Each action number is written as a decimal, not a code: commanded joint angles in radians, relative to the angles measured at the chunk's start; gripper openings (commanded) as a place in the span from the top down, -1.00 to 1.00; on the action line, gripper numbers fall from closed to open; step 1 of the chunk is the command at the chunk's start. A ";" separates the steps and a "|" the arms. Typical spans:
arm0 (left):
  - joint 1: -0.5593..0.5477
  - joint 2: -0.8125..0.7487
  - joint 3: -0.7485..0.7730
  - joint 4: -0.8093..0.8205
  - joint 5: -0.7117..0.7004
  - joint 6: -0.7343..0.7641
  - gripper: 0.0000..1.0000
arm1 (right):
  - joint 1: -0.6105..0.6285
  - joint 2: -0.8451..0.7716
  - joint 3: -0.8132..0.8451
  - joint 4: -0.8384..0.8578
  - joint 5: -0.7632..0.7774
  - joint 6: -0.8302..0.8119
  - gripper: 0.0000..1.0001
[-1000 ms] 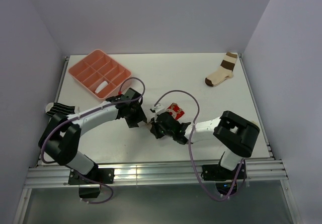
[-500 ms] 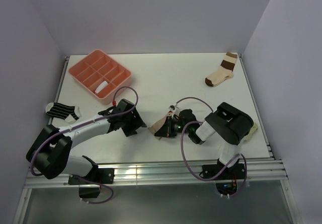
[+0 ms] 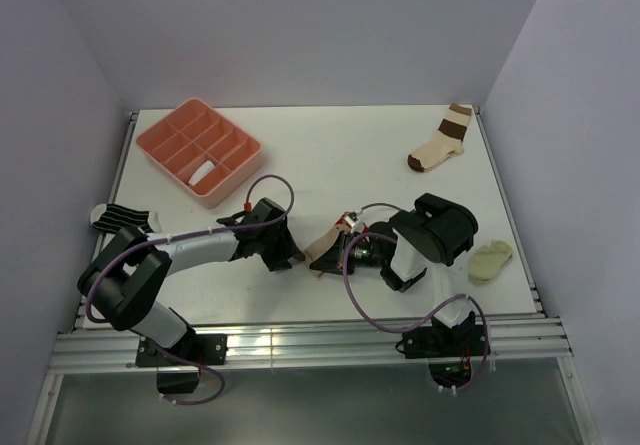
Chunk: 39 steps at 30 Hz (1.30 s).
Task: Roll the socks
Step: Roll the sock at the center of the board.
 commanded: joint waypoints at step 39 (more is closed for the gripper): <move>-0.031 0.291 0.312 -0.275 -0.062 0.151 0.50 | 0.450 -0.555 0.398 -1.317 0.998 -0.850 0.36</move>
